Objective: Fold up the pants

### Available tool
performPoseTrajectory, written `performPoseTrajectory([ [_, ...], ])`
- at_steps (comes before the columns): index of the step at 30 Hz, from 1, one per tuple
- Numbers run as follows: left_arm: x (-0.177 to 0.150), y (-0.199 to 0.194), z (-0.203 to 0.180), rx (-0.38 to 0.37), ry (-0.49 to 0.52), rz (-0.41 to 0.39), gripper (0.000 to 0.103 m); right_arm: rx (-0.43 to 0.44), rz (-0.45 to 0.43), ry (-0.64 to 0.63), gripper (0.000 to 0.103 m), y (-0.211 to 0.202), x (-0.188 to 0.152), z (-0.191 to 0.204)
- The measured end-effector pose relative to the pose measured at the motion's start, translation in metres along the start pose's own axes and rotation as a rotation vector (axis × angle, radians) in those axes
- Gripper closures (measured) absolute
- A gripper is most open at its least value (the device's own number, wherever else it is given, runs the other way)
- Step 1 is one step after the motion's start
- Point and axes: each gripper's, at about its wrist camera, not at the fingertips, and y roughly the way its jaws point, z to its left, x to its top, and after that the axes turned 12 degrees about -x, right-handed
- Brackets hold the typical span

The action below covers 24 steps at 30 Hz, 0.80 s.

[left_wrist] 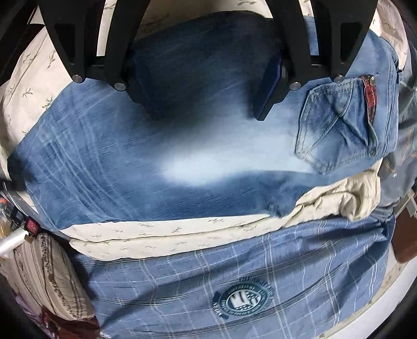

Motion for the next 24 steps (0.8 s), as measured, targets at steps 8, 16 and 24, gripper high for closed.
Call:
performPoseTrajectory([
  [8, 0.0, 0.006, -0.012, 0.002, 0.054, 0.005, 0.03, -0.041, 0.04, 0.112, 0.087, 0.056, 0.04, -0.017],
  [16, 0.002, 0.006, -0.005, -0.005, 0.015, -0.008, 0.029, 0.075, -0.004, 0.169, 0.087, 0.025, 0.03, -0.04],
  [24, 0.005, -0.004, -0.014, -0.051, 0.005, -0.074, 0.029, 0.173, 0.059, 0.254, 0.04, 0.011, 0.01, -0.086],
])
